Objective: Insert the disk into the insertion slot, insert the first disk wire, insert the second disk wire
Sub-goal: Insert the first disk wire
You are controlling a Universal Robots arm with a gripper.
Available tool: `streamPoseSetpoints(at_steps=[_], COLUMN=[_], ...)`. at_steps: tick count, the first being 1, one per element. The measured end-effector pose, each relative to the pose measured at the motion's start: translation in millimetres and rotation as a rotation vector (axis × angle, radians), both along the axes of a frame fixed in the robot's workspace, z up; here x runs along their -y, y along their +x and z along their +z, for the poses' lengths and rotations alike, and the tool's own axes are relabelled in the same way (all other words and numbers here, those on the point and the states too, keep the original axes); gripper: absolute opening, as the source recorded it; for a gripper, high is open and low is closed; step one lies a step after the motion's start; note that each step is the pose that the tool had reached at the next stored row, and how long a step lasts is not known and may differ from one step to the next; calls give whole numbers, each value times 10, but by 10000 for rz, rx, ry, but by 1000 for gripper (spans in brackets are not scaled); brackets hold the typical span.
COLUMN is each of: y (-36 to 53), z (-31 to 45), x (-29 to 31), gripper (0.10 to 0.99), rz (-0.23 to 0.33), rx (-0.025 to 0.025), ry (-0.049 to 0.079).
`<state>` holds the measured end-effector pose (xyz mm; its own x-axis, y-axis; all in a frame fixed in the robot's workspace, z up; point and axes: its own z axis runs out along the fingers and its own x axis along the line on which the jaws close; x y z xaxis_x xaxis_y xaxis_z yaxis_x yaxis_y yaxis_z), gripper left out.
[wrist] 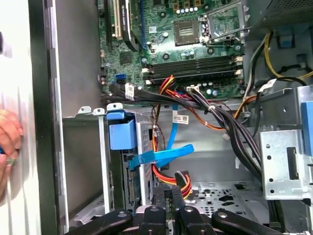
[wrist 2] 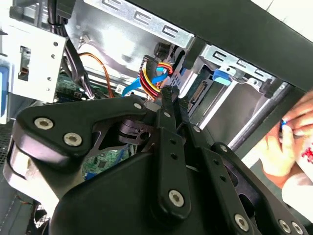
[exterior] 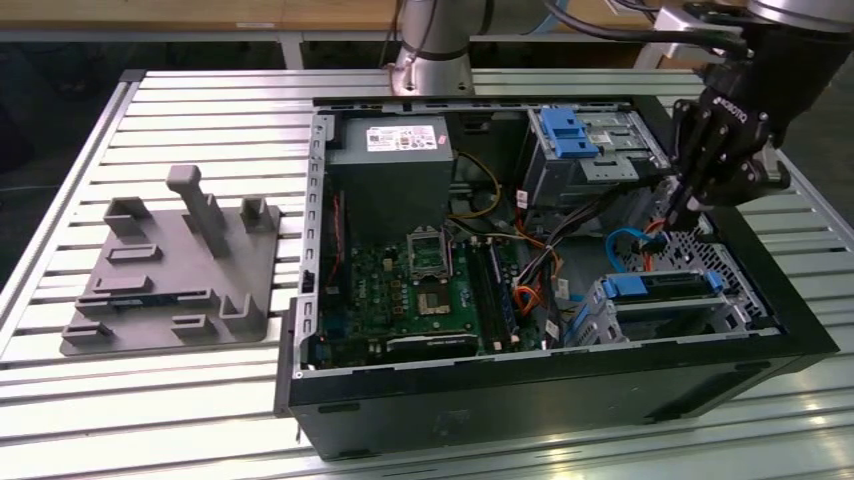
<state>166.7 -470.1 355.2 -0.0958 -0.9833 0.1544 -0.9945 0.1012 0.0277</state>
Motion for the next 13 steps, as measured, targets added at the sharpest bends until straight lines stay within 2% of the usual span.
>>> streamPoseSetpoints(at_steps=[3,5,13], y=[0,0,-1], z=[1,2,2], x=[58,99,293], gripper=[173,173,173], rz=[0,0,0], rx=[0,-1,0], ry=[227,326,569])
